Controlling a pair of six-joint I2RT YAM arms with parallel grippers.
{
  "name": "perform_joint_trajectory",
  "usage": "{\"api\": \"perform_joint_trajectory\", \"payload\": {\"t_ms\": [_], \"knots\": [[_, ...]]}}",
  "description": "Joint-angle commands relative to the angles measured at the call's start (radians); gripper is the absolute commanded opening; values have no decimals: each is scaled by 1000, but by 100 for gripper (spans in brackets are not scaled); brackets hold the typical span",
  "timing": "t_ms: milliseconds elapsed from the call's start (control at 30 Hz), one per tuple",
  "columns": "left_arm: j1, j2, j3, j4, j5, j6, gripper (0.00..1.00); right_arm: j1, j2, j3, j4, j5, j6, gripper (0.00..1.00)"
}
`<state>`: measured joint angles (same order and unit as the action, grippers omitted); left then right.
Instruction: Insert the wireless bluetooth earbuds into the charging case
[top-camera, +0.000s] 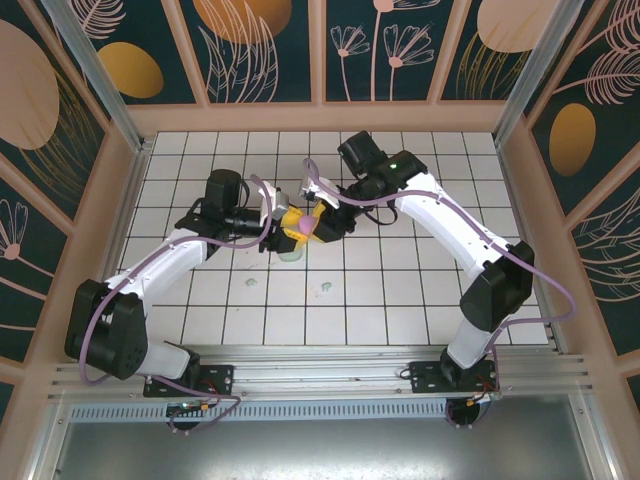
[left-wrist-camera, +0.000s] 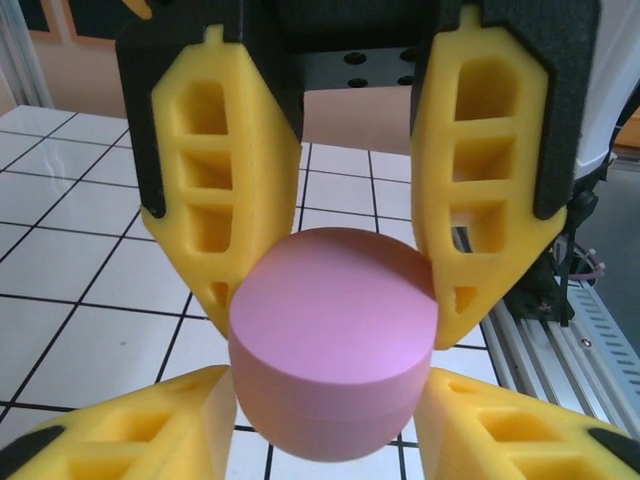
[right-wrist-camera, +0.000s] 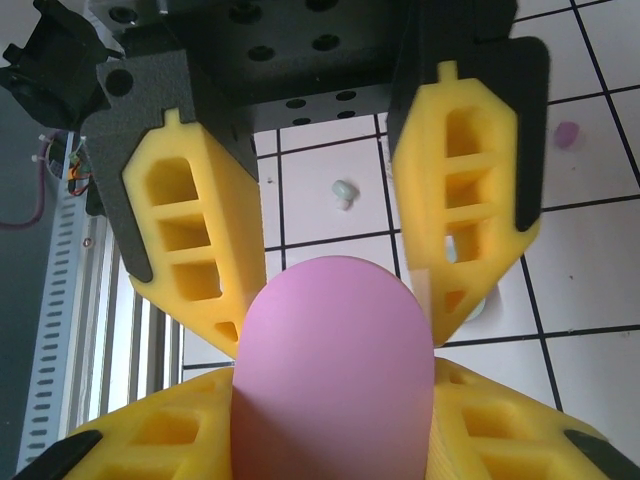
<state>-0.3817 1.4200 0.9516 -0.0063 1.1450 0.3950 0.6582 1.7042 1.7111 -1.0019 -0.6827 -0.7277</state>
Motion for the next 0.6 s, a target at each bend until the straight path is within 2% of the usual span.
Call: {"api": "perform_joint_trajectory", "payload": {"t_ms": [0,200,367,500,567], "knots": [[-5,-11,45,5,45,6,45,7,-44,-7,-13,-39,-26,11],[-5,-6,48,7,54,-4,40,8,-42,-10,-11,-40,-27,11],[-5,-6,44,6,46,3,26,7,-43,-10,6,-38,-16,13],[-5,-13,34,30,37,-18,16,3,-43,-13,25,-32,-3,25],[-4,-18,27,59,25,-51,14,-4,-44,-15,40,-32,11,37]]}}
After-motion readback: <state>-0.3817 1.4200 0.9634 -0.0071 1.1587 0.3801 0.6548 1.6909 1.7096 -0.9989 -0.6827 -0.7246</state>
